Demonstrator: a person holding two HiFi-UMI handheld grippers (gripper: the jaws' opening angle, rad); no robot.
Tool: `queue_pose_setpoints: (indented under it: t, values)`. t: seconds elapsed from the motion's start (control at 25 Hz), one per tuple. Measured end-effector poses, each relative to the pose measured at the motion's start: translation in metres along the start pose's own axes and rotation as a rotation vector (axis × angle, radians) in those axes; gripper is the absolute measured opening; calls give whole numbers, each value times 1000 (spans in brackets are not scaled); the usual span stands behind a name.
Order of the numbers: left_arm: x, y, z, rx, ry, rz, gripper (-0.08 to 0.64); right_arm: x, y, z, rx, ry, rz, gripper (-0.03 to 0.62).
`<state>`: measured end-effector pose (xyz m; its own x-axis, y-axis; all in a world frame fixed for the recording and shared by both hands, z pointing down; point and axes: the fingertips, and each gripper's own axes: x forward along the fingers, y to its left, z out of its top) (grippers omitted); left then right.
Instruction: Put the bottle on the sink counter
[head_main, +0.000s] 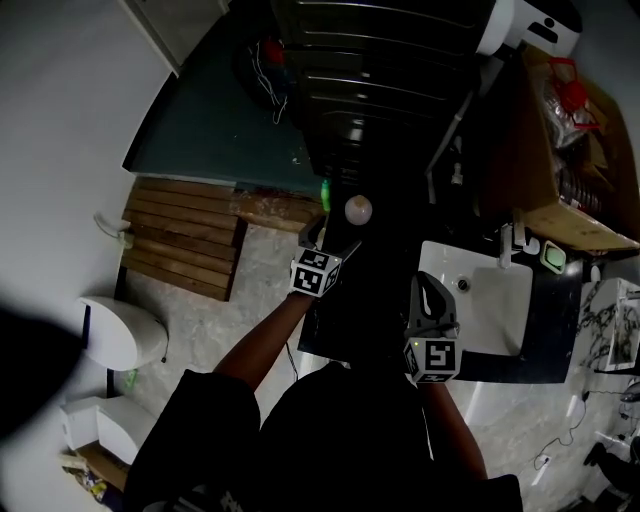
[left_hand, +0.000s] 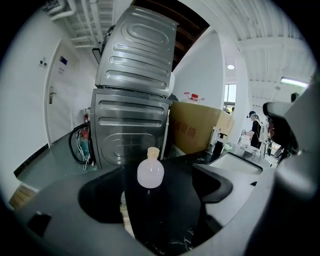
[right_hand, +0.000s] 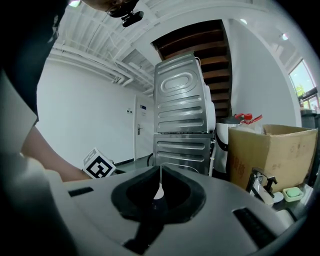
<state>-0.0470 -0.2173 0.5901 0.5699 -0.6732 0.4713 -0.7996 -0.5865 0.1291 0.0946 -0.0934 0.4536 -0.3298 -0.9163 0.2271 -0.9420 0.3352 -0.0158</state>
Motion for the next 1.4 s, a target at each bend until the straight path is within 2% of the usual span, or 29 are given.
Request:
queue_pose_setpoints:
  t: [0.24, 0.4, 0.64, 0.72, 0.76, 0.88, 0.96, 1.2, 1.32, 1.4]
  values:
    - [-40, -14, -11, -55, -23, -17, 402, -21, 13, 8, 8, -28, -36, 40]
    - [-68, -36, -9, -39, -61, -35, 402, -36, 23, 16, 8, -55, -60, 40]
    - [-131, -68, 28, -43, -222, -53, 400, -62, 50, 16, 10, -60, -72, 40]
    - [-156, -75, 39, -76, -272, -49, 398, -70, 60, 15, 20, -56, -76, 40]
    - [-167, -77, 42, -97, -292, -42, 373, -74, 63, 15, 21, -54, -76, 41]
    - [-196, -88, 45, -150, -329, -37, 113, -85, 71, 14, 18, -45, -81, 40]
    - [-212, -98, 45, -164, -338, -60, 35, -93, 77, 17, 22, -40, -87, 40]
    - [-250, -139, 33, -103, -327, -160, 15, -120, 105, 4, 50, 5, -88, 40]
    - [-266, -151, 20, -97, -306, -147, 15, -134, 109, -5, 48, 49, -116, 40]
    - [-274, -156, 14, -99, -298, -129, 15, -138, 115, -4, 48, 59, -93, 40]
